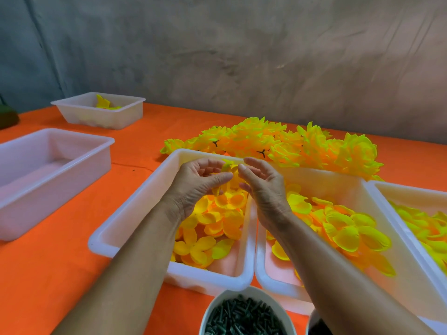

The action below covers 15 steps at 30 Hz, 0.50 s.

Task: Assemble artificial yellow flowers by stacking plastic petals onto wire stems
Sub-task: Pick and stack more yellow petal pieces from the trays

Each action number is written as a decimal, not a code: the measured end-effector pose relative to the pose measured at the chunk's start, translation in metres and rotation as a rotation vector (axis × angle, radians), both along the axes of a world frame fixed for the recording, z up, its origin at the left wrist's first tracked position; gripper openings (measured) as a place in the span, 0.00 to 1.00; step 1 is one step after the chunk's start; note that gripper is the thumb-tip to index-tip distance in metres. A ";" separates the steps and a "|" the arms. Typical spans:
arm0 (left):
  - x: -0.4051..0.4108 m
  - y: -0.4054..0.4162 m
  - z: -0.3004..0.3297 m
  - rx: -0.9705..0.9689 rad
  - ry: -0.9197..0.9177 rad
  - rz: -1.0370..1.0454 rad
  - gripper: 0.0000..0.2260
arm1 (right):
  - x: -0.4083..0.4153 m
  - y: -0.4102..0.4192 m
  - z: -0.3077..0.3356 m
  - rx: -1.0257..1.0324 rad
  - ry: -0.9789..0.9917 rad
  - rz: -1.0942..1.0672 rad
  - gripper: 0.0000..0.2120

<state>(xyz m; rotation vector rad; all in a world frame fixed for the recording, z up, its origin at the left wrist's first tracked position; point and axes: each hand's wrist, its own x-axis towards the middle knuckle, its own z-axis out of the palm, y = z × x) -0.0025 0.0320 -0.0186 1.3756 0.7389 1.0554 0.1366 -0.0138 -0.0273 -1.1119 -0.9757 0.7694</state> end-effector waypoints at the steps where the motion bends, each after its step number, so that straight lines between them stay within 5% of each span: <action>1: 0.000 0.000 -0.001 0.038 0.047 0.031 0.10 | 0.000 -0.001 0.001 -0.001 0.001 -0.010 0.09; 15: 0.004 -0.001 -0.004 0.114 0.149 0.078 0.10 | 0.005 -0.003 0.002 -0.016 -0.032 0.184 0.07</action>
